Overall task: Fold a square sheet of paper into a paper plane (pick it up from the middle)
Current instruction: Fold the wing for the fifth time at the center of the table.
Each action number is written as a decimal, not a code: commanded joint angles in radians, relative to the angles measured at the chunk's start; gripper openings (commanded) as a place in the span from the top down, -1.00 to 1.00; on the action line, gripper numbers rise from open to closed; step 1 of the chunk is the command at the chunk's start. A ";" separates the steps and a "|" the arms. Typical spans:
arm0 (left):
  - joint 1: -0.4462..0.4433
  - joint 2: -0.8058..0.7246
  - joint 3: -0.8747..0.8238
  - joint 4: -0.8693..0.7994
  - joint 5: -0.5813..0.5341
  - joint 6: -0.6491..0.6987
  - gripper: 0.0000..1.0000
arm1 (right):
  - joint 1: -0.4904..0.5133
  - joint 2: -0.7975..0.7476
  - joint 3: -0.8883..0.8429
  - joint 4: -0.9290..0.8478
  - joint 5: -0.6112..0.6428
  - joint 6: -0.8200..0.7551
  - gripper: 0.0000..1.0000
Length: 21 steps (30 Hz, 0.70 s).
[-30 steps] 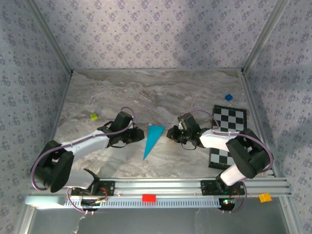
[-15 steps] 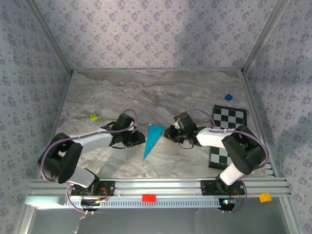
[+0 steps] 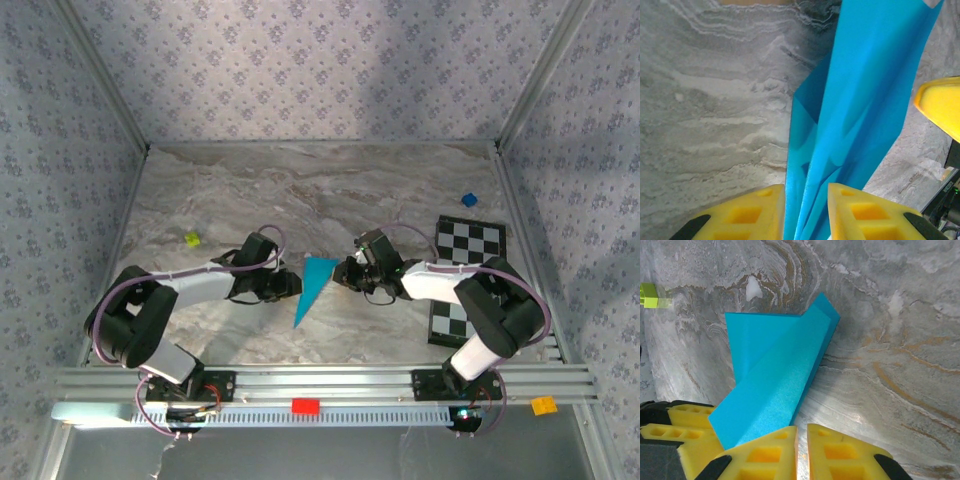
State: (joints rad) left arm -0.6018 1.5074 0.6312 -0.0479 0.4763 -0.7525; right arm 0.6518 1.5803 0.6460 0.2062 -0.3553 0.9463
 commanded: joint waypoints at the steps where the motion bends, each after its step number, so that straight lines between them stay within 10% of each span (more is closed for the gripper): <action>1: 0.007 0.010 -0.009 0.037 0.023 -0.004 0.43 | 0.010 0.020 0.024 -0.013 -0.007 -0.014 0.72; 21: 0.007 0.080 0.005 0.048 0.090 0.030 0.43 | 0.019 0.046 0.032 -0.013 -0.011 -0.014 0.72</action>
State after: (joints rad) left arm -0.5949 1.5696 0.6308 -0.0063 0.5198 -0.7479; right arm 0.6621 1.6085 0.6575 0.2062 -0.3557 0.9459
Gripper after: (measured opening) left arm 0.286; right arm 0.140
